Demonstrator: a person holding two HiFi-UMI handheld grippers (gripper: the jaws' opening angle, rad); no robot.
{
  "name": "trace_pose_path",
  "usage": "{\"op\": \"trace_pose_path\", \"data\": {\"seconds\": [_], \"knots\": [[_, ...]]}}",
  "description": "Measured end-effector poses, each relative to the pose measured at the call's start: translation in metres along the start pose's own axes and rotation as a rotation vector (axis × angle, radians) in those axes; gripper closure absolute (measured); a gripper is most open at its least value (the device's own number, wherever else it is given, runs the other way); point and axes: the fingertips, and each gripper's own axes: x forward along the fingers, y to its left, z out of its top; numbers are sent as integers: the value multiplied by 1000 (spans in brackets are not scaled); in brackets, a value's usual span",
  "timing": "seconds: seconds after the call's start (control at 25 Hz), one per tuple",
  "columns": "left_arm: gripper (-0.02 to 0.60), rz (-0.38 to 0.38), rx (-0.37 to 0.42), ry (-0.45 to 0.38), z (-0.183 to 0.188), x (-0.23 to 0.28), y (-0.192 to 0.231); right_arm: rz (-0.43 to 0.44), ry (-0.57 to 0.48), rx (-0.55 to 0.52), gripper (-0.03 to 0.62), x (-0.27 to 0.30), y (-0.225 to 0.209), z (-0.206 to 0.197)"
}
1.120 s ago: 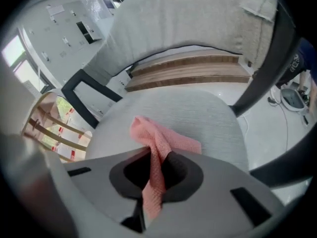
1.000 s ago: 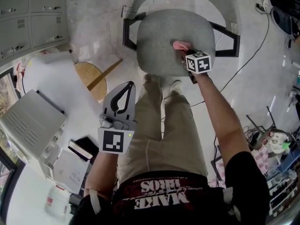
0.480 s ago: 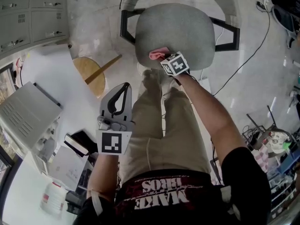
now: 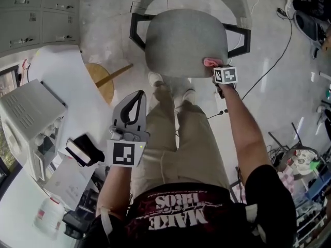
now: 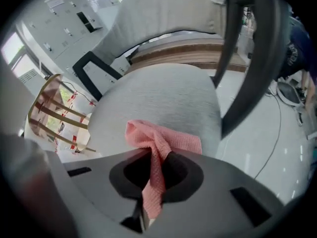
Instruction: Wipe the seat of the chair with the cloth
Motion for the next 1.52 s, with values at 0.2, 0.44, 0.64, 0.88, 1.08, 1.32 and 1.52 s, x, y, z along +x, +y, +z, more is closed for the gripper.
{"op": "trace_pose_path", "data": {"seconds": [0.2,0.44,0.64,0.88,1.08,1.32,1.52], "knots": [[581,17,10,-19,33,-23,-12,16,-91,-20,565,-61,-1,-4],[581,55,46,-121,100,-50,-15,73,-359,-162,565,-193,50,41],[581,66,63,-182,154,-76,-21,106,-548,-259,565,-311,104,63],[581,52,86,-242,200,-101,-38,67,-760,-394,566,-435,147,91],[581,56,120,-293,236,-123,-46,38,-904,-465,566,-516,174,112],[581,58,156,-358,268,-146,-39,1,-974,-501,566,-559,206,120],[581,25,175,-378,277,-151,-19,-29,-982,-463,566,-561,228,133]]}}
